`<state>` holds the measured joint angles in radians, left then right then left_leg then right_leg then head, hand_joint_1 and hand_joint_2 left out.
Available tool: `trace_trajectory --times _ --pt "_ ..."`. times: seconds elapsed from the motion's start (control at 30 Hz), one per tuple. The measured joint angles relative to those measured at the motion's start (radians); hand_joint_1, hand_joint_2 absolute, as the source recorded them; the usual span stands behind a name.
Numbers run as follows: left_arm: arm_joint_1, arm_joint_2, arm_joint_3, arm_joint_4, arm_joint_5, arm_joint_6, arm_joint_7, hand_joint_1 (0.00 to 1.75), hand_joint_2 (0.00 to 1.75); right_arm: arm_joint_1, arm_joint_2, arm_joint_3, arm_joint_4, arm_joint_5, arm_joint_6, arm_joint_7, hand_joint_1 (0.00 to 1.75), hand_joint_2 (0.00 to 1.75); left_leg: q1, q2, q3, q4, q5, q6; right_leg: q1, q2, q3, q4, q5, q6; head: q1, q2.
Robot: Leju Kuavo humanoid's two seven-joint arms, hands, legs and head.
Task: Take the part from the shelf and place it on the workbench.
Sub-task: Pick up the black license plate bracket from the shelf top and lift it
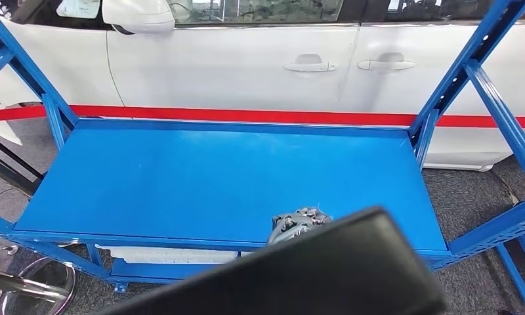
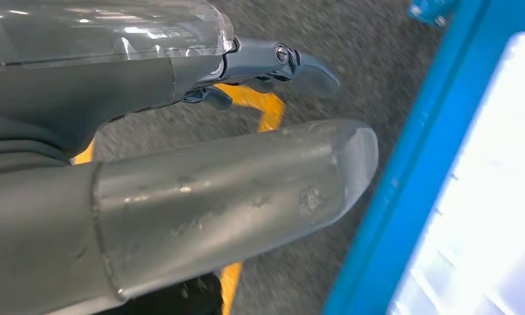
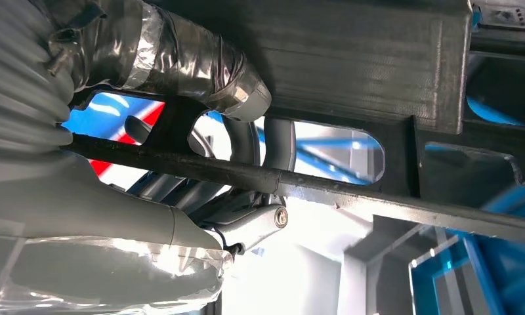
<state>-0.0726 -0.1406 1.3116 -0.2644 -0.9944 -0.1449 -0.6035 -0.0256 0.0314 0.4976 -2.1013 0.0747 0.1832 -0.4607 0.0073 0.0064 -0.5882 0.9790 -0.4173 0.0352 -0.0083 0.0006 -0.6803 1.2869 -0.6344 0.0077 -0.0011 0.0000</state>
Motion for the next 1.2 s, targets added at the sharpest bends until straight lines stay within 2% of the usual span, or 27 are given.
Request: trace_trajectory --times 0.03,0.07,0.13,0.17,0.2,0.3,0.33,0.37,0.4,0.47,0.5,0.53,0.57,0.63,0.7,0.73,0.8,0.83,0.87,0.9,0.97,1.0,1.03,1.07,1.1,1.13,1.2 --pt "0.001 0.001 0.0 0.0 -0.004 0.0 0.003 0.0 0.0 0.008 -0.012 -0.001 0.001 0.0 0.007 -0.013 1.68 1.75 0.0 0.0 -0.013 0.006 0.005 -0.002 -0.001 0.0 0.015 -0.004 0.006 0.002 0.0 0.0" --pt "0.001 0.001 0.0 0.0 -0.008 0.0 0.005 0.0 0.0 0.013 -0.021 -0.001 0.002 0.0 0.014 -0.023 1.68 1.75 0.001 0.0 -0.025 0.013 0.009 -0.004 -0.003 0.0 0.05 -0.045 0.027 0.003 0.0 0.0" --pt "0.001 0.002 0.0 0.0 -0.013 0.0 0.008 0.0 0.0 0.018 -0.033 -0.002 0.002 0.0 0.023 -0.033 1.68 1.75 0.001 0.0 -0.047 0.03 0.016 -0.012 -0.005 0.0 0.141 -0.177 0.065 0.001 0.0 0.0" --pt "0.001 0.002 0.0 0.0 -0.016 0.0 0.008 0.0 0.0 0.02 -0.037 -0.002 0.002 0.001 0.027 -0.036 1.68 1.75 0.0 -0.001 -0.054 0.037 0.02 -0.017 -0.003 0.002 0.168 -0.221 0.078 -0.004 0.0 0.0" --pt "0.001 0.004 0.0 0.0 -0.019 -0.001 0.008 0.0 0.0 0.021 -0.04 -0.002 0.002 0.005 0.03 -0.041 1.68 1.75 0.0 -0.002 -0.058 0.042 0.024 -0.022 -0.001 0.003 0.18 -0.244 0.081 -0.01 0.0 0.0" --pt "0.001 0.008 -0.001 0.0 -0.034 -0.004 0.007 0.0 0.0 0.022 -0.048 -0.002 0.002 0.04 0.036 -0.062 1.68 1.75 0.001 -0.005 -0.065 0.044 0.041 -0.041 0.001 0.004 0.163 -0.247 0.1 -0.034 0.0 0.0" --pt "0.001 0.009 -0.002 0.0 -0.039 -0.006 0.007 0.0 0.0 0.021 -0.05 -0.002 0.002 0.053 0.036 -0.068 1.68 1.75 0.002 -0.006 -0.072 0.05 0.032 -0.047 0.001 0.002 0.154 -0.248 0.11 -0.042 0.0 0.0" --pt "0.001 0.01 -0.002 0.001 -0.042 -0.007 0.007 0.0 0.0 0.02 -0.051 -0.002 0.002 0.063 0.035 -0.071 1.68 1.75 0.004 -0.006 -0.083 0.072 0.002 -0.052 -0.001 0.001 0.143 -0.249 0.121 -0.05 0.0 0.0" --pt "0.001 0.01 -0.003 0.001 -0.044 -0.007 0.007 0.0 0.0 0.02 -0.053 -0.001 0.002 0.07 0.034 -0.073 1.68 1.75 0.005 -0.006 -0.098 0.114 -0.044 -0.056 -0.002 -0.001 0.129 -0.25 0.132 -0.055 0.0 0.0" --pt "-0.001 0.012 -0.003 0.002 -0.047 -0.008 0.007 0.0 0.0 0.02 -0.057 0.002 0.002 0.08 0.029 -0.074 1.68 1.75 0.006 -0.006 -0.128 0.236 -0.145 -0.064 0.0 -0.002 0.098 -0.249 0.156 -0.059 0.0 0.0" --pt "-0.002 0.013 -0.003 0.002 -0.049 -0.008 0.006 0.0 0.0 0.02 -0.06 0.003 0.002 0.084 0.026 -0.074 1.68 1.75 0.006 -0.006 -0.132 0.289 -0.168 -0.065 0.003 -0.002 0.082 -0.248 0.167 -0.059 0.0 0.0" --pt "-0.003 0.014 -0.003 0.002 -0.05 -0.009 0.005 0.0 0.0 0.02 -0.063 0.005 0.002 0.087 0.022 -0.075 1.68 1.75 0.005 -0.006 -0.122 0.315 -0.168 -0.063 0.005 -0.003 0.065 -0.247 0.179 -0.06 -0.001 0.0" --pt "-0.003 0.014 -0.003 0.002 -0.051 -0.009 0.004 0.0 0.0 0.02 -0.066 0.006 0.001 0.088 0.018 -0.075 1.68 1.75 0.004 -0.006 -0.094 0.307 -0.15 -0.057 0.009 -0.003 0.049 -0.246 0.191 -0.06 -0.001 0.0" --pt "-0.005 0.016 -0.004 0.002 -0.051 -0.01 0.003 0.0 0.0 0.02 -0.07 0.008 0.0 0.089 0.016 -0.076 1.68 1.75 -0.005 -0.007 0.011 0.196 -0.115 -0.035 0.015 -0.003 0.024 -0.245 0.214 -0.06 -0.001 0.0" --pt "-0.01 0.019 -0.005 0.002 -0.052 -0.011 0.002 0.0 0.0 0.02 -0.073 0.009 -0.002 0.09 0.015 -0.076 1.68 1.75 -0.016 -0.003 0.118 0.052 -0.126 -0.013 0.018 -0.004 0.014 -0.247 0.234 -0.055 0.0 0.0" --pt "-0.012 0.021 -0.006 0.002 -0.052 -0.011 0.001 0.0 0.0 0.02 -0.074 0.01 -0.003 0.091 0.015 -0.077 1.68 1.75 -0.021 -0.001 0.146 0.008 -0.134 -0.005 0.017 -0.007 0.014 -0.25 0.243 -0.05 0.0 0.0" --pt "-0.013 0.022 -0.008 0.002 -0.053 -0.011 0.001 0.0 0.0 0.02 -0.076 0.01 -0.003 0.093 0.012 -0.077 1.68 1.75 -0.023 0.001 0.149 -0.017 -0.118 0.003 0.013 -0.01 0.016 -0.259 0.262 -0.039 0.0 0.0" --pt "-0.012 0.022 -0.01 0.003 -0.054 -0.011 0.002 0.0 0.0 0.021 -0.078 0.01 -0.003 0.095 0.009 -0.077 1.68 1.75 -0.022 0.003 0.144 -0.026 -0.103 0.008 0.012 -0.009 0.013 -0.257 0.257 -0.033 -0.001 0.0" --pt "-0.012 0.023 -0.011 0.003 -0.057 -0.012 0.002 0.0 0.0 0.021 -0.08 0.01 -0.004 0.097 0.005 -0.077 1.68 1.75 -0.02 0.005 0.136 -0.034 -0.086 0.014 0.012 -0.007 0.007 -0.245 0.234 -0.029 0.0 0.0" --pt "-0.012 0.023 -0.012 0.003 -0.059 -0.012 0.002 0.0 0.0 0.022 -0.083 0.01 -0.005 0.099 0.001 -0.077 1.68 1.75 -0.017 0.007 0.125 -0.041 -0.07 0.018 0.011 -0.004 -0.003 -0.212 0.192 -0.024 0.0 0.0" --pt "-0.012 0.023 -0.015 0.004 -0.063 -0.012 0.003 0.0 0.0 0.025 -0.089 0.01 -0.006 0.104 -0.004 -0.078 1.68 1.75 -0.016 0.013 0.093 -0.039 -0.045 0.023 0.004 -0.002 -0.03 -0.097 0.088 -0.015 0.0 0.0" --pt "-0.011 0.022 -0.018 0.004 -0.065 -0.013 0.003 0.0 0.0 0.026 -0.092 0.011 -0.007 0.107 -0.005 -0.078 1.68 1.75 -0.015 0.016 0.075 -0.035 -0.033 0.021 0.0 -0.002 -0.04 -0.036 0.061 -0.01 0.0 0.0" --pt "-0.011 0.022 -0.02 0.005 -0.068 -0.014 0.004 0.0 0.0 0.027 -0.095 0.011 -0.008 0.109 -0.006 -0.079 1.68 1.75 -0.014 0.021 0.056 -0.03 -0.023 0.019 -0.004 -0.002 -0.039 0.005 0.061 -0.004 0.0 0.0" --pt "-0.011 0.022 -0.022 0.006 -0.07 -0.015 0.004 0.0 0.0 0.028 -0.097 0.012 -0.009 0.111 -0.006 -0.08 1.68 1.75 -0.011 0.027 0.036 -0.021 -0.014 0.014 -0.008 -0.003 -0.023 0.014 0.083 0.002 0.0 0.0" --pt "-0.011 0.022 -0.023 0.006 -0.072 -0.016 0.004 0.0 0.0 0.029 -0.1 0.013 -0.011 0.113 -0.006 -0.08 1.68 1.75 -0.008 0.033 0.015 -0.009 -0.007 0.01 -0.013 -0.006 0.011 -0.012 0.112 0.008 0.0 0.0" --pt "-0.011 0.023 -0.025 0.007 -0.072 -0.016 0.004 0.0 0.0 0.029 -0.101 0.014 -0.013 0.113 -0.006 -0.08 1.68 1.75 -0.005 0.038 -0.004 0.006 -0.003 0.004 -0.017 -0.016 0.059 -0.07 0.127 0.016 0.0 0.0" --pt "-0.011 0.024 -0.027 0.008 -0.073 -0.017 0.004 0.0 0.0 0.029 -0.104 0.016 -0.017 0.114 -0.007 -0.08 1.68 1.75 -0.004 0.046 -0.032 0.038 0.0 -0.008 -0.015 -0.037 0.145 -0.192 0.11 0.018 0.0 0.0"
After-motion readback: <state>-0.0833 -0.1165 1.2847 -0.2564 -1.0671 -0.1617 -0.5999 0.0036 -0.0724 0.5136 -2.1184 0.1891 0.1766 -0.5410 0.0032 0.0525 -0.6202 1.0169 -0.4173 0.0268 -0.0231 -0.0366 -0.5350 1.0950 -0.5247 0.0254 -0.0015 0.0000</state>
